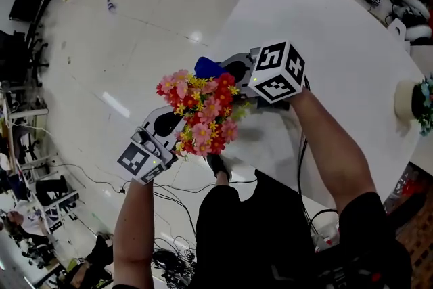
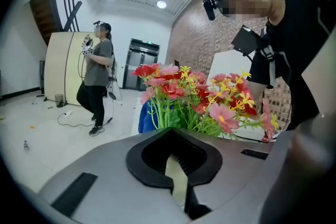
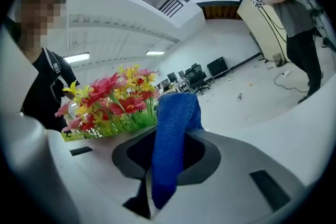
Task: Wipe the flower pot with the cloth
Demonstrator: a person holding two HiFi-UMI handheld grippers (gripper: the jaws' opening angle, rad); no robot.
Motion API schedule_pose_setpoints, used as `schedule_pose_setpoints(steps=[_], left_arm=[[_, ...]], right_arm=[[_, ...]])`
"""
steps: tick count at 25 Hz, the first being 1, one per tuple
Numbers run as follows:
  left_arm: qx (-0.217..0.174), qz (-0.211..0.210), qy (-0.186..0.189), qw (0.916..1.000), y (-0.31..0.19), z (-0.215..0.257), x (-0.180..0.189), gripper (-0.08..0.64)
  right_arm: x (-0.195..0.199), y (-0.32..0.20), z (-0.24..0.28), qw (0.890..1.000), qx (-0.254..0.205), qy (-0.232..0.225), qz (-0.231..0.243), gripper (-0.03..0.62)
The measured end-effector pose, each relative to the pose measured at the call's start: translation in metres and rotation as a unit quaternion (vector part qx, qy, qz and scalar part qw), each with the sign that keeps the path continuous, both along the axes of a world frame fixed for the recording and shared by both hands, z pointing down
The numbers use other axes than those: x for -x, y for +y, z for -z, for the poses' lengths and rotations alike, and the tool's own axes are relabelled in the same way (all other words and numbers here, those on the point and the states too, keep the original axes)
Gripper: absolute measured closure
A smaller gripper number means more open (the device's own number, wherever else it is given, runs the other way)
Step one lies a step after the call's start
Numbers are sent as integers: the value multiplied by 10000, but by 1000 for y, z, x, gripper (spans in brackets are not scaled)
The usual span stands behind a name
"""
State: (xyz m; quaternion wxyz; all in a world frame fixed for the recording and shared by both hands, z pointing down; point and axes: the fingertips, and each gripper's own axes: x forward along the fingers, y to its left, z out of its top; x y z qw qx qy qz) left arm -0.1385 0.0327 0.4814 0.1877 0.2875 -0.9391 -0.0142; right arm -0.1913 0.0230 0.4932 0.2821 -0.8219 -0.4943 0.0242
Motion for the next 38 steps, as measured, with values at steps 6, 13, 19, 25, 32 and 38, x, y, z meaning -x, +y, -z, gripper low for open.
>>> schedule_pose_setpoints(steps=[6, 13, 19, 25, 32, 38], left_arm=[[21, -87, 18, 10000, -1, 1, 0, 560], [-10, -229, -9, 9997, -4, 1, 3, 560], [-77, -404, 5, 9992, -5, 2, 2, 560], [11, -446, 24, 9990, -4, 2, 1, 560], [-75, -256, 36, 9996, -4, 8, 1, 560], [-27, -146, 22, 9999, 0, 6, 1, 560]], right_arm=[[-3, -24, -1, 9993, -5, 354, -71, 514], [-14, -58, -3, 9985, -206, 410, -305, 514], [-31, -72, -1, 9973, -291, 477, -473, 514], [-35, -89, 1, 9975, -276, 616, -202, 514], [19, -61, 5, 9957, -104, 382, -837, 514], [7, -11, 5, 9987, 24, 436, -274, 514]])
